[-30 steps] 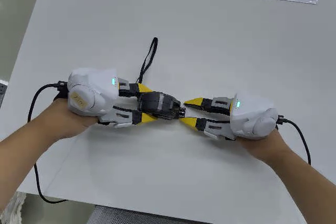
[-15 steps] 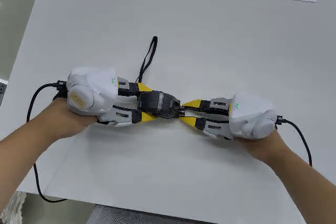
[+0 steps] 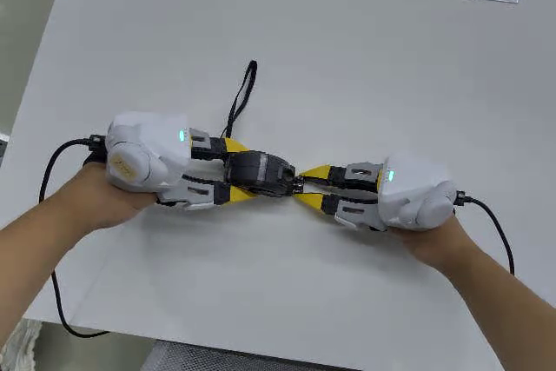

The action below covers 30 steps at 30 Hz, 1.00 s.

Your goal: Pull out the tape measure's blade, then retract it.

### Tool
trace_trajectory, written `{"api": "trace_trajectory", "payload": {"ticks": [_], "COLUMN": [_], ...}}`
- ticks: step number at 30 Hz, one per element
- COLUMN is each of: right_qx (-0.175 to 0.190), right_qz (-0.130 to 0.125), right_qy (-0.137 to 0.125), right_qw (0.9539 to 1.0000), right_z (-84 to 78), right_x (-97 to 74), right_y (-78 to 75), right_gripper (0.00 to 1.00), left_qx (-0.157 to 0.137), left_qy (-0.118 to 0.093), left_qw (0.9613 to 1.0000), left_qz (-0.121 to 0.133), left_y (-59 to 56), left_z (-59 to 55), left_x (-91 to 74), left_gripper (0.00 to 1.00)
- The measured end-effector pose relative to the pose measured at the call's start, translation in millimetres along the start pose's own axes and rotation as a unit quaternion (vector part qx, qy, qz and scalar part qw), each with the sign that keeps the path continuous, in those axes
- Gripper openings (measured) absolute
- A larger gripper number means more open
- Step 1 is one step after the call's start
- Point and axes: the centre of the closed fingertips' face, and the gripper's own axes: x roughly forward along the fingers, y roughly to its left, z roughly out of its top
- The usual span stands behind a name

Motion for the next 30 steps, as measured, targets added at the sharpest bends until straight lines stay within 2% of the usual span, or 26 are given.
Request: {"api": "trace_trajectory", "payload": {"ticks": [13, 30], "right_qx": [0.0, 0.004], "right_qz": [0.002, -0.001], "right_qy": [-0.002, -0.001], "right_qw": [1.0, 1.0], "right_z": [-1.1, -6.9], "right_x": [-1.9, -17.5], "right_y": [0.3, -1.9], "right_gripper": [0.12, 0.12], "left_qx": [0.004, 0.004], "left_qy": [0.0, -0.004], "left_qw": [1.0, 1.0], "left_qz": [-0.001, -0.001], "left_y": [-0.4, -0.7], "left_z": [0.3, 0.9], "left_x": [-0.1, -0.1], "left_gripper": [0.29, 0.29]}}
